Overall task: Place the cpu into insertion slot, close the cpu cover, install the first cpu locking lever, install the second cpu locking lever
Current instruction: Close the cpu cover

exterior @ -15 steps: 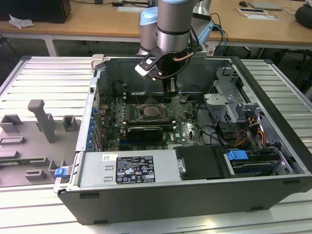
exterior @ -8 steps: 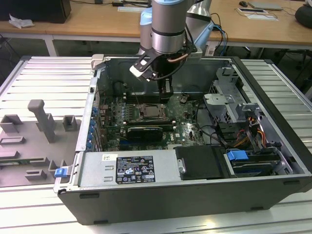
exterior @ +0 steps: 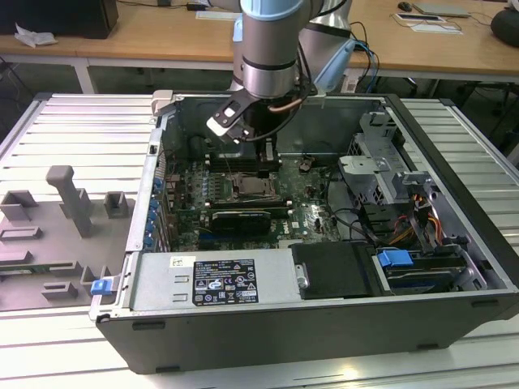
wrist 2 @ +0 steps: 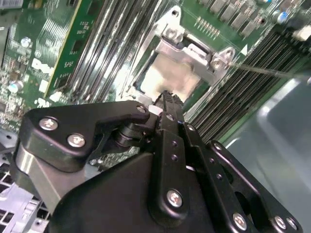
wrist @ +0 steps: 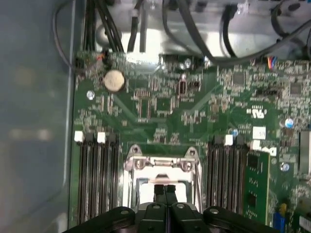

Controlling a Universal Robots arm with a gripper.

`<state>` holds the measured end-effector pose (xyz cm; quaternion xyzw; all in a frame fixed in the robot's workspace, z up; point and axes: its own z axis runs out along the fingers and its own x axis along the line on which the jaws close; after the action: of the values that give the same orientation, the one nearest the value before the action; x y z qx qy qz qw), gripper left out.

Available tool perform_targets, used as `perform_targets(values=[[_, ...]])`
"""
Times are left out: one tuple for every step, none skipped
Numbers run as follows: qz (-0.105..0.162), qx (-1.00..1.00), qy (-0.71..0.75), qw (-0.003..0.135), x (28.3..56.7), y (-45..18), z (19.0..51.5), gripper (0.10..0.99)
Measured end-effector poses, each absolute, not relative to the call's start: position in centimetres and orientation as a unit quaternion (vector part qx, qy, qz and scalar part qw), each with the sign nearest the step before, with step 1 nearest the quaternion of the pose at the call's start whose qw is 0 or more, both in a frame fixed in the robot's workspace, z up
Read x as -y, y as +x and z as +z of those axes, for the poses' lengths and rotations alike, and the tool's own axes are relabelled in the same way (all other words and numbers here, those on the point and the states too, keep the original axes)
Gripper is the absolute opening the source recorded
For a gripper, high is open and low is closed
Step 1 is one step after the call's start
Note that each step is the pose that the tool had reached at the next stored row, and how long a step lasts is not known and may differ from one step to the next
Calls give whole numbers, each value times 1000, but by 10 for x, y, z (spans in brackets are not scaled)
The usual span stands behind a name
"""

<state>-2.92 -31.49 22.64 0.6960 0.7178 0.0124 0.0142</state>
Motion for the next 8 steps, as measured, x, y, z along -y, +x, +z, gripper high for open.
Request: perform_targets(values=[[12, -719, 695, 14, 315, -33, 225, 106], [12, -720, 694, 13, 315, -38, 223, 106], [12, -721, 693, 13, 315, -42, 220, 106], [12, -721, 693, 13, 315, -42, 219, 106], [12, -721, 692, 13, 315, -43, 219, 106], [12, -721, 692, 13, 315, -44, 218, 106], [12, -722, 692, 13, 315, -46, 217, 106], [12, -722, 692, 13, 315, -47, 217, 106]])
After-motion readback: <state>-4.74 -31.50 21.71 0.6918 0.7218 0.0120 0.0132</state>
